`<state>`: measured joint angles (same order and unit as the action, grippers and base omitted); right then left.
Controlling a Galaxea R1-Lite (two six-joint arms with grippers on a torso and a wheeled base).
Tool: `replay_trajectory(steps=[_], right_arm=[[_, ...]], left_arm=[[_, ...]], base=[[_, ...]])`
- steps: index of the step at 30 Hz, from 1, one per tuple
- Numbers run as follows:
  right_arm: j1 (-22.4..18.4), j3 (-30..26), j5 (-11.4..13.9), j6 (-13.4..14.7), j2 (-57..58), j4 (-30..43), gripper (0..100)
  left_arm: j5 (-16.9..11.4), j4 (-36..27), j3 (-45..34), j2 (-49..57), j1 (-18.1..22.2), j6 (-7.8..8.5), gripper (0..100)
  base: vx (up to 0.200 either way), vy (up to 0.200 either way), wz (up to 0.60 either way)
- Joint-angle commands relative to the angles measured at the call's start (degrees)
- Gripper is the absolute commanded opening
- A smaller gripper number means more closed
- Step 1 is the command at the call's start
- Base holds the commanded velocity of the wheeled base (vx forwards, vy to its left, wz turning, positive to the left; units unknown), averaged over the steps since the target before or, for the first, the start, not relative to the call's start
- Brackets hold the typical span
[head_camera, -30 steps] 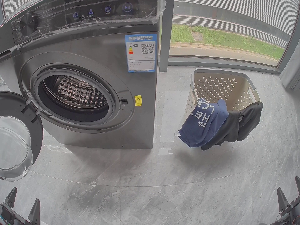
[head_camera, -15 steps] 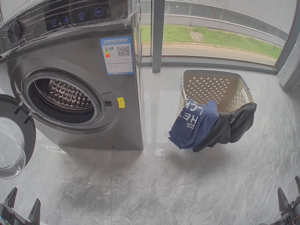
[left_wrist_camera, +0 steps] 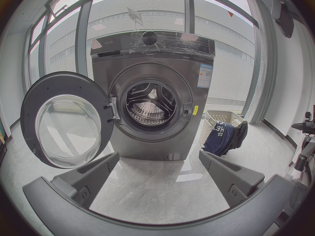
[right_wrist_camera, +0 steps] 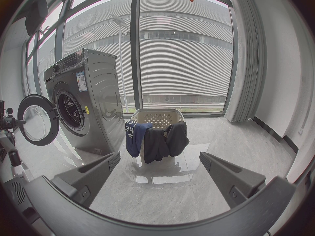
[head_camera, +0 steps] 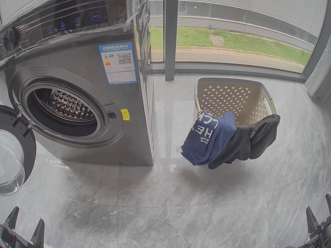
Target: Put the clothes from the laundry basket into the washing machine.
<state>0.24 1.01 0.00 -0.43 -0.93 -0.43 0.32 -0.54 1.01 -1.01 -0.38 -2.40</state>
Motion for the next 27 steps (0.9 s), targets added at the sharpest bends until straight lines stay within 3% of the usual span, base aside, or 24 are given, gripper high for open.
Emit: replay_trajectory(steps=[1, 8, 20, 27], right_arm=[[0.02, -1.01, 0.00, 0.08, 0.93, -0.01, 100], [0.02, -1.01, 0.00, -0.01, 0.93, -0.01, 100], [0.02, -1.01, 0.00, 0.08, 0.93, -0.01, 100], [0.02, -1.01, 0.00, -0.01, 0.93, -0.01, 100]], left_arm=[[0.03, 0.01, -0.75, 0.48, 0.03, -0.06, 100], [0.03, 0.01, -0.66, 0.48, 0.03, -0.06, 100], [0.03, 0.01, -0.75, 0.48, 0.03, -0.06, 100], [0.03, 0.01, -0.66, 0.48, 0.03, -0.06, 100]], base=[[0.000, 0.000, 0.00], [0.000, 0.000, 0.00], [0.200, 0.000, 0.00], [0.000, -0.029, 0.00]])
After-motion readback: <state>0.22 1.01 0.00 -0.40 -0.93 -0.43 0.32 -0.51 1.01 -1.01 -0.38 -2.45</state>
